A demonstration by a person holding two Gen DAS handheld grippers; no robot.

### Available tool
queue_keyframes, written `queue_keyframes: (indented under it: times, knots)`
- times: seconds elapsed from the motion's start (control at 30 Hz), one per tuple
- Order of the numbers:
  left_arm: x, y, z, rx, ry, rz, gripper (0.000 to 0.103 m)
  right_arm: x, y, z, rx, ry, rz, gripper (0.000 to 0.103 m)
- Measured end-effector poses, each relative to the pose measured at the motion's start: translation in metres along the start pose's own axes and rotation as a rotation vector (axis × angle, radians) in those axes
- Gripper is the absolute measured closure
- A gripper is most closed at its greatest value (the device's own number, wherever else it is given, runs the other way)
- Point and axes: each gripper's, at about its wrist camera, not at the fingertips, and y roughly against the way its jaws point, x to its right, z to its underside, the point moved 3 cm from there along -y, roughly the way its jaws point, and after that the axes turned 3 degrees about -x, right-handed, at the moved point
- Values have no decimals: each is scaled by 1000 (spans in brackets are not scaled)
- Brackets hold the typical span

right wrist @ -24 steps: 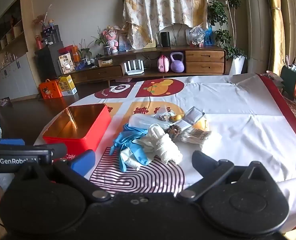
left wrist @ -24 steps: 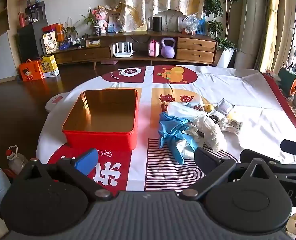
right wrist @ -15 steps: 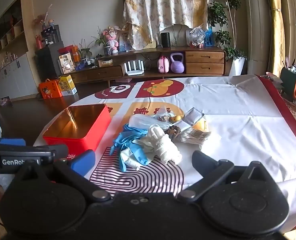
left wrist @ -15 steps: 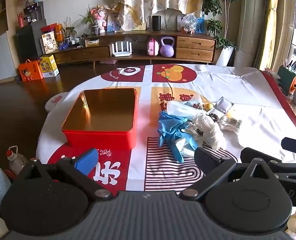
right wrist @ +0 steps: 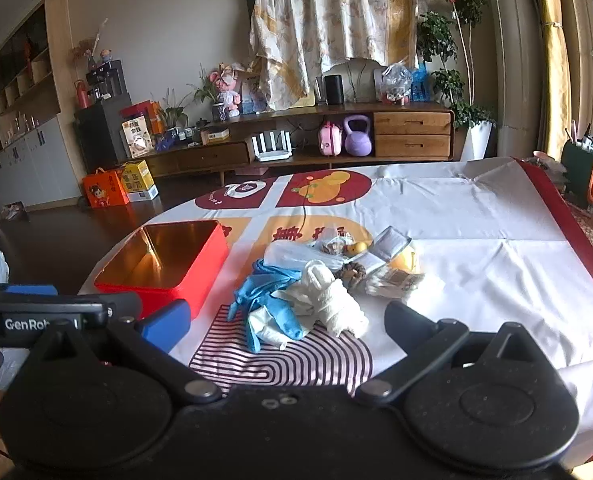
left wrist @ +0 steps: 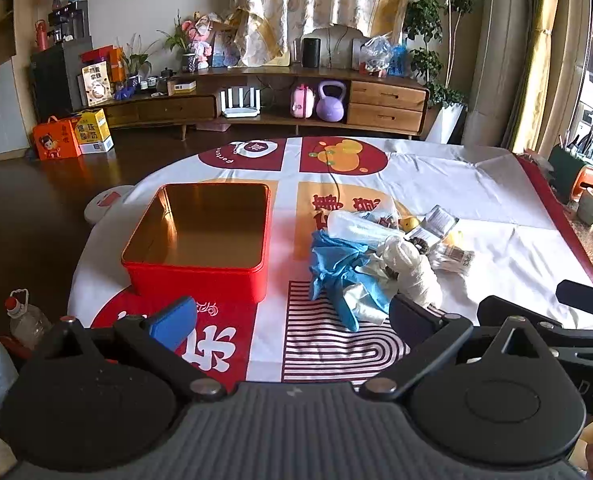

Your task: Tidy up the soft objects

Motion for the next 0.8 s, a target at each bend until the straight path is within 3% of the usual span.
queue_keyframes:
  times: [0.53,0.8]
  knots:
    - [-3,-11,-2,-14,4,-6,0,-1,-2,0,-2,6,12,0]
    - [-1,-22,-2,-59,-13,-22,0,2,-12,1,-24,5,15,0]
